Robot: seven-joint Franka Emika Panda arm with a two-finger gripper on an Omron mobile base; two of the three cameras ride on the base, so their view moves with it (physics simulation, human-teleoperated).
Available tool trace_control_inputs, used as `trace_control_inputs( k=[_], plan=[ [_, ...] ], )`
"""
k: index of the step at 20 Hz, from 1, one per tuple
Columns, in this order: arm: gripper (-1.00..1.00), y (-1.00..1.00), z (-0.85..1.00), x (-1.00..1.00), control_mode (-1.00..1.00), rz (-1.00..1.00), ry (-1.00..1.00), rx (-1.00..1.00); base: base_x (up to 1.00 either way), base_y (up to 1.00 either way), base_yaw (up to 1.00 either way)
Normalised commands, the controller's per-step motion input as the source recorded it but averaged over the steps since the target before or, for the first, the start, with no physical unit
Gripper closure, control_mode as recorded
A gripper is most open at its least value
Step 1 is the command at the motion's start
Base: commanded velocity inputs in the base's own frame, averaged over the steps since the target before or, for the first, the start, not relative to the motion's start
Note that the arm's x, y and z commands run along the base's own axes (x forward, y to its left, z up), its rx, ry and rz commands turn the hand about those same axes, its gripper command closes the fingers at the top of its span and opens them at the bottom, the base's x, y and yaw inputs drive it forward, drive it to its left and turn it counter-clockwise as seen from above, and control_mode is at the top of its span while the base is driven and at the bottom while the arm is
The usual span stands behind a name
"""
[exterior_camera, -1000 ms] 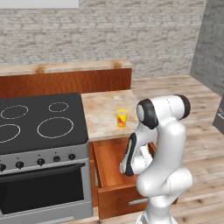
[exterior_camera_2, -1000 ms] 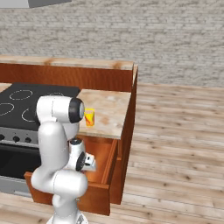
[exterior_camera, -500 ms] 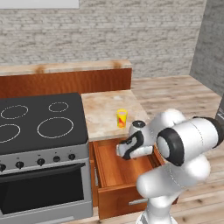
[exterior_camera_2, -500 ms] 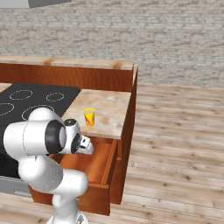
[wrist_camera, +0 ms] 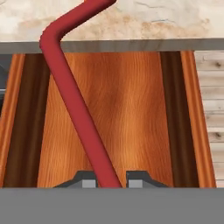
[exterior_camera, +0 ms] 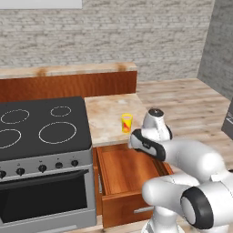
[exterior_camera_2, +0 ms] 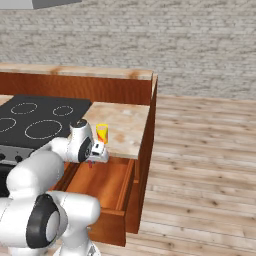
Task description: Pick up the straw from the left drawer and put it inside the smoothie cup.
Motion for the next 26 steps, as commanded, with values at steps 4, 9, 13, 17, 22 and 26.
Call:
trace_control_inputs(
  k=[4, 9, 13, 17, 22, 26],
  plan=[
    [1.00, -0.09, 1.00, 0.00, -1.00, 0.09, -0.11, 0.03, 0.00, 0.00, 0.00],
    [1.00, 0.00, 0.97, 0.01, -1.00, 0.17, -0.15, 0.04, 0.00, 0.00, 0.00],
    [1.00, -0.06, 0.71, 0.18, -1.00, 0.21, -0.11, 0.14, 0.00, 0.00, 0.00],
    [1.00, -0.17, 0.57, 0.33, -1.00, 0.26, -0.06, 0.23, 0.00, 0.00, 0.00],
    [1.00, -0.11, 0.41, 0.48, -1.00, 0.25, -0.01, 0.28, 0.00, 0.00, 0.00],
    [1.00, -0.01, 0.26, 0.52, -1.00, 0.17, 0.00, 0.30, 0.00, 0.00, 0.00]
  ],
)
